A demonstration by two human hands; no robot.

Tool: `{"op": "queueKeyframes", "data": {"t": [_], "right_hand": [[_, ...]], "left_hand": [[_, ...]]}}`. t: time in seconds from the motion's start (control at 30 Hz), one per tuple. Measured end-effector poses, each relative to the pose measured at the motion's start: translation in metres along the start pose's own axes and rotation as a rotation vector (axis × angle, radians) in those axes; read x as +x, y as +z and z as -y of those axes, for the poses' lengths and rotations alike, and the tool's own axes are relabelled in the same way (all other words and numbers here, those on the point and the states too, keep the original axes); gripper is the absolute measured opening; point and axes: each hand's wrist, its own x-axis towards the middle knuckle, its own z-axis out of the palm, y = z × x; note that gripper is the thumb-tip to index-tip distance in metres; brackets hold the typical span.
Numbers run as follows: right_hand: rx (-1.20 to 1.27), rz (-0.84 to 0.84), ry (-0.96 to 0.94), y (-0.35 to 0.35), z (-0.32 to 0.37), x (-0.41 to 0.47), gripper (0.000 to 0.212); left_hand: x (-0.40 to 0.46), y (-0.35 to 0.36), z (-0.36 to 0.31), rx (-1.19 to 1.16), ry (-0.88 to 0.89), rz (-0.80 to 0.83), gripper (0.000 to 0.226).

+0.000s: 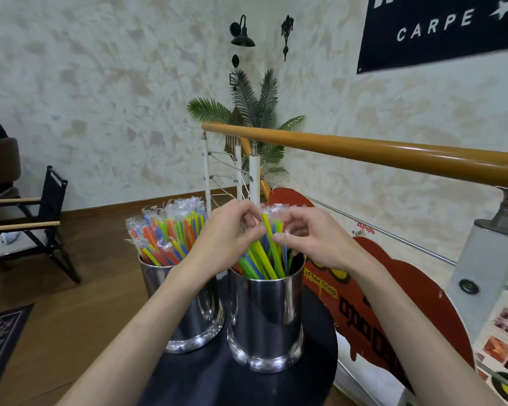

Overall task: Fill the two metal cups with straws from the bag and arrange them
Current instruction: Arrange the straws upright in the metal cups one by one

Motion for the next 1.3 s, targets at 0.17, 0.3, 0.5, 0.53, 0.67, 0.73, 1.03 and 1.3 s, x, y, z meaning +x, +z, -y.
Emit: {"op": "queueKeyframes", "data": {"t": [0.17,0.3,0.5,0.53,0.67,0.73,1.03,1.3], "right_hand": [[-0.075,-0.035,0.000,0.001,0.004,0.000,0.012],[-0.180,-0.096,-0.023,0.005,0.007,0.000,0.012],[-0.164,-0.079,-0.036,0.003,0.009,-0.001,0.008],[-0.160,-0.087,-0.033,0.002,0.008,0.000,0.006],[-0.144,-0.123,-0.053,0.000,0.007,0.000,0.003],[-0.106,-0.155,-0.060,-0.002,0.009,0.001,0.003],[-0.044,-0.223,-0.129,-0.007,0.021,0.001,0.008],[-0.214,0.022,-0.054,0.002,0.013,0.003,0.028]], "left_hand": [[-0.001,0.002,-0.002,0.081,0.018,-0.014,0.006],[0.000,0.001,-0.004,0.071,-0.018,0.007,0.007],[0.000,0.004,0.004,-0.067,-0.066,0.024,0.024],[0.000,0.005,0.005,-0.092,-0.072,0.025,0.023],[0.000,0.003,0.004,-0.181,-0.093,0.036,0.024],[0.000,0.001,0.001,-0.219,-0.099,0.026,0.024],[0.002,-0.004,-0.002,-0.257,-0.100,-0.048,0.019],[0.005,-0.008,-0.008,-0.343,-0.022,-0.060,0.013]]}}
